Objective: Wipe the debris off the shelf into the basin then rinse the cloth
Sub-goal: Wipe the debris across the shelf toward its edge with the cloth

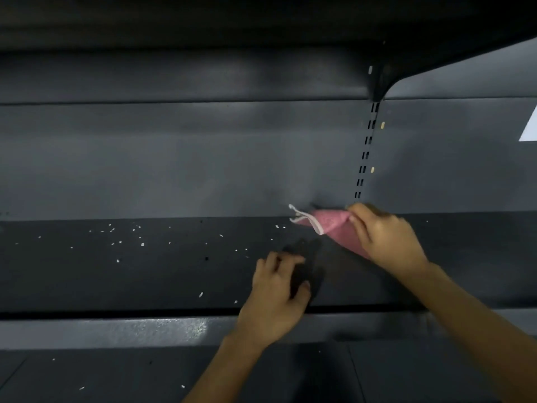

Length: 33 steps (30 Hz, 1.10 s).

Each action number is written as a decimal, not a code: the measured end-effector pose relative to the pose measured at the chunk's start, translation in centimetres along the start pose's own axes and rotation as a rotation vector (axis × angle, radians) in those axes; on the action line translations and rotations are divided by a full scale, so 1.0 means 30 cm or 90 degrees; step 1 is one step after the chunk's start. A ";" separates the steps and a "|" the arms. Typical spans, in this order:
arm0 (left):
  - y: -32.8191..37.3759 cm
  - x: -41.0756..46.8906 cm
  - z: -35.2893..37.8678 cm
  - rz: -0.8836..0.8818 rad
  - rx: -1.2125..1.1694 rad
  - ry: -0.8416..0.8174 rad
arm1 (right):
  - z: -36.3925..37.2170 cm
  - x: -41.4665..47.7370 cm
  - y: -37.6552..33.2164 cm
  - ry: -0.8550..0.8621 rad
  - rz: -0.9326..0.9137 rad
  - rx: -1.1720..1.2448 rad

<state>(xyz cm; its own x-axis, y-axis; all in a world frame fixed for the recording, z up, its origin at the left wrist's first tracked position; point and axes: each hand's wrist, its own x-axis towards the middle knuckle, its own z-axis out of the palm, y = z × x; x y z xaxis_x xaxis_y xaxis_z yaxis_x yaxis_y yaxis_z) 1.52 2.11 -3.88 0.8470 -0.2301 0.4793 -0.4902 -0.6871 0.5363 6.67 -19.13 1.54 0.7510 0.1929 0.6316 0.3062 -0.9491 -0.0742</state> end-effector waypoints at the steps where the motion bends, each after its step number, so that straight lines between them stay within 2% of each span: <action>1: 0.001 0.022 -0.017 -0.029 -0.060 0.041 | -0.030 0.006 -0.006 0.019 -0.038 -0.014; 4: 0.001 0.118 -0.079 -0.108 -0.201 0.155 | -0.088 0.020 -0.028 -0.035 -0.129 0.053; 7: 0.024 0.194 -0.110 -0.199 -0.428 0.157 | -0.105 0.035 -0.051 -0.042 -0.157 0.217; 8: 0.024 0.206 -0.112 -0.194 -0.444 0.143 | -0.110 0.041 -0.059 -0.031 -0.142 0.282; 12: 0.027 0.205 -0.066 -0.087 -0.309 -0.113 | -0.105 0.044 -0.075 -0.085 0.037 0.524; 13: 0.032 0.201 -0.050 -0.076 -0.284 -0.123 | -0.100 0.035 -0.083 -0.105 0.104 0.623; 15: 0.044 0.199 -0.026 -0.078 -0.265 -0.062 | -0.086 0.013 -0.095 -0.155 0.230 0.804; 17: 0.056 0.198 -0.014 -0.088 -0.279 -0.005 | -0.057 -0.014 -0.094 -0.243 0.288 0.855; 19: 0.068 0.199 -0.006 -0.101 -0.259 0.002 | -0.034 -0.036 -0.095 -0.292 0.317 0.876; 22: 0.054 0.172 -0.014 -0.140 -0.171 -0.005 | -0.026 -0.026 -0.073 -0.219 0.378 0.798; 26: -0.030 0.069 -0.095 -0.147 -0.024 0.062 | -0.029 0.044 0.055 -0.112 0.308 0.355; 28: -0.074 0.010 -0.157 -0.154 0.029 0.099 | -0.016 0.052 0.104 -0.189 0.284 0.274; 31: -0.144 -0.066 -0.262 -0.199 0.116 0.146 | 0.062 0.012 0.077 -0.383 0.188 0.127; 33: -0.206 -0.101 -0.327 -0.239 0.173 0.190 | 0.115 0.009 0.022 -0.423 0.122 -0.006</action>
<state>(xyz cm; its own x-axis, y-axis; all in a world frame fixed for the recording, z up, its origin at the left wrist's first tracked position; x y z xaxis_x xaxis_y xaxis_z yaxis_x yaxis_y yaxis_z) -0.04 13.83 -1.83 0.8388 0.2428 0.4873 -0.0616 -0.8470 0.5279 9.09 -18.86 -1.01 0.9914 0.1311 0.0008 0.1301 -0.9831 -0.1288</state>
